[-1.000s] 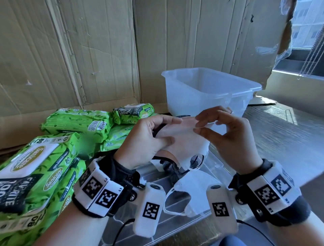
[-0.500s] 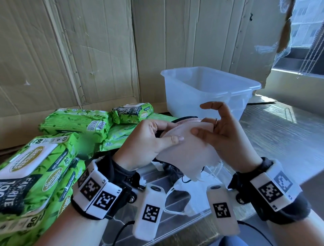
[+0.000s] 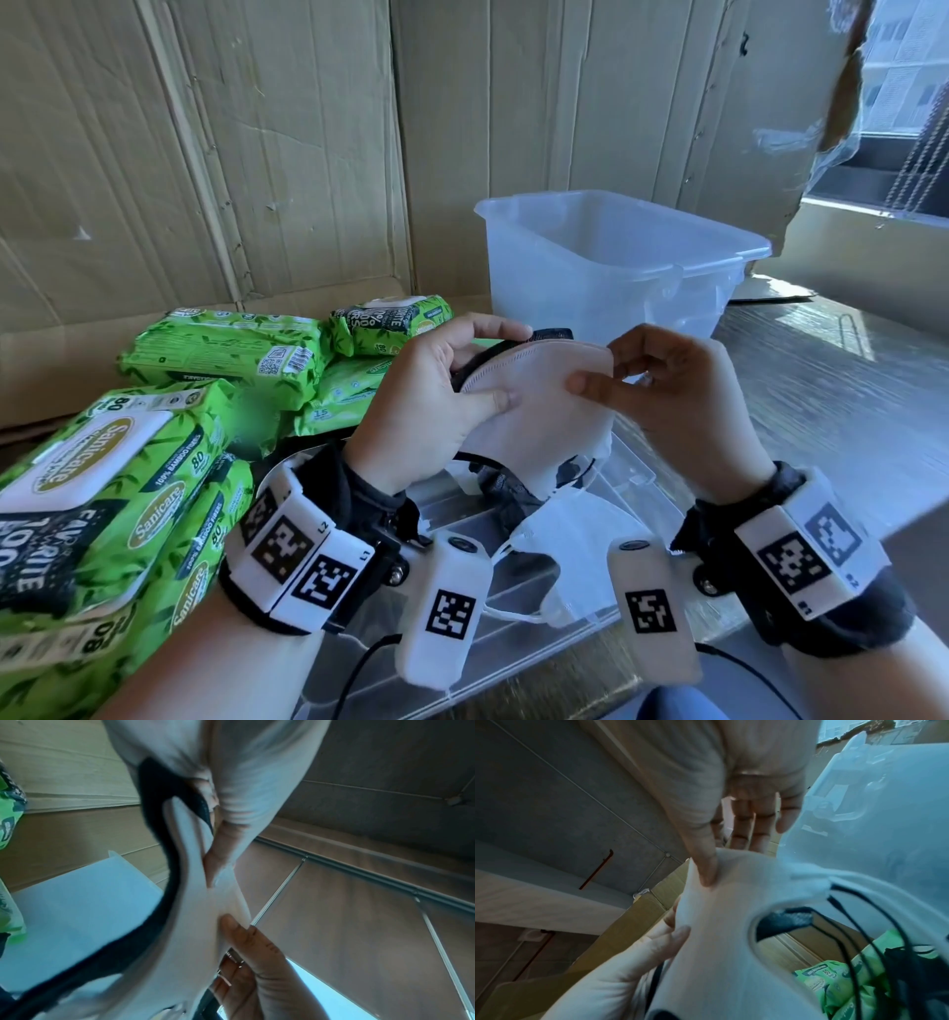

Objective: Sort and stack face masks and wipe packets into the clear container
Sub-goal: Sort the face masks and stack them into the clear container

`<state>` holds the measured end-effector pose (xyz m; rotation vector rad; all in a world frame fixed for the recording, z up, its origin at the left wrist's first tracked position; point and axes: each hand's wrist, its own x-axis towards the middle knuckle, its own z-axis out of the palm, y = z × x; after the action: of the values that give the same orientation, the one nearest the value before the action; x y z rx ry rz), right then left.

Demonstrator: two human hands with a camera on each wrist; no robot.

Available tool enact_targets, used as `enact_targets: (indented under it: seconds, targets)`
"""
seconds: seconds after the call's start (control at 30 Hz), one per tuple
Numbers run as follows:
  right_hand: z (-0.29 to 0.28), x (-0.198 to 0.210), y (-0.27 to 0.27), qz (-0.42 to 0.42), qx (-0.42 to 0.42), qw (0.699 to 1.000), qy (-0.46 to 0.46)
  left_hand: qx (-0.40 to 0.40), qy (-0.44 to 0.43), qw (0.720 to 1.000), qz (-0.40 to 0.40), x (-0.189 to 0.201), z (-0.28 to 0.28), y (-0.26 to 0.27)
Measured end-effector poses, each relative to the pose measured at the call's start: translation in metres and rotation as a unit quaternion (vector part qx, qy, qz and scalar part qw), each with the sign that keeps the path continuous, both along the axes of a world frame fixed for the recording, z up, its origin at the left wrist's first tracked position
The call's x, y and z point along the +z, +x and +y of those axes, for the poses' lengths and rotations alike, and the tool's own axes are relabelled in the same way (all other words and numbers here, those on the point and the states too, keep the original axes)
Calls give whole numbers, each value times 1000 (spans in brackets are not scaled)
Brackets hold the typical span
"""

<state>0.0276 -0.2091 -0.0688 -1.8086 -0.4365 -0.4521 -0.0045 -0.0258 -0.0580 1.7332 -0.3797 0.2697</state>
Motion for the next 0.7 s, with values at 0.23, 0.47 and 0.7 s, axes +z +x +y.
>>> enact_targets:
  seconds: [0.23, 0.47, 0.7]
  targets:
    - [3, 1, -4, 13, 113, 988, 107, 21, 35, 999, -8, -1, -1, 0]
    - [5, 2, -1, 95, 112, 980, 136, -39, 11, 999, 29, 1, -2, -2]
    - [5, -5, 5, 115, 103, 983, 101, -46, 33, 998, 6, 0, -4, -2]
